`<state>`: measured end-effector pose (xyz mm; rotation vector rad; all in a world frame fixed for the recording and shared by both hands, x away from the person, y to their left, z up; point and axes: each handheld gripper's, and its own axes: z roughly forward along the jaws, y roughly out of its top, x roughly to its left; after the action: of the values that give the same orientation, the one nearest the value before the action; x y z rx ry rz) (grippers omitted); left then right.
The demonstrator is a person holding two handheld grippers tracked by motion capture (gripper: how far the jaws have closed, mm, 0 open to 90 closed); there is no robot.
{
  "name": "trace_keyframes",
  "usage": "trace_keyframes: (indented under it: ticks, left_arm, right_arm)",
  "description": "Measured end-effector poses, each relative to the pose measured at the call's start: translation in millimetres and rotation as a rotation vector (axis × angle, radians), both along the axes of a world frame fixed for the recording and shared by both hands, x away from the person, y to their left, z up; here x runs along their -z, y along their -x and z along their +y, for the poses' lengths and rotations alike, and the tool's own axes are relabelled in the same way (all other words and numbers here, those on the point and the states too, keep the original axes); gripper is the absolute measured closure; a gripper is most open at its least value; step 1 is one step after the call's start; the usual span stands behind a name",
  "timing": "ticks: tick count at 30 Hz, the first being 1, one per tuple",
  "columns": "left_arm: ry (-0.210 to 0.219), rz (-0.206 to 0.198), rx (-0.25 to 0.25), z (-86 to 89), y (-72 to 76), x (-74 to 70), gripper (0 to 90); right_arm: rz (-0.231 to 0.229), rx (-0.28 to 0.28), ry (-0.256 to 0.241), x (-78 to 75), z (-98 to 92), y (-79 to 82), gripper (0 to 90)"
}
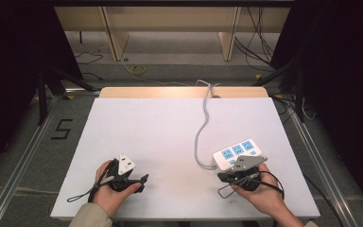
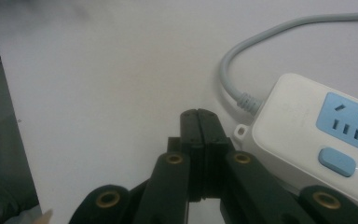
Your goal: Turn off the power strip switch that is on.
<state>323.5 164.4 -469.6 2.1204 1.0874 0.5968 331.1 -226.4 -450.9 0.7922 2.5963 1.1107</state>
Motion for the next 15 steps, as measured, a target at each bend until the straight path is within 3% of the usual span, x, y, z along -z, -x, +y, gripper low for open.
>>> trace_keyframes:
  ticks: [15]
  left_arm:
    - [0.009, -0.007, -0.005, -0.3, 0.1, -0.2, 20.4]
  right_arm:
    - [0.004, 0.019, 0.001, -2.7, -1.5, -3.3, 90.0]
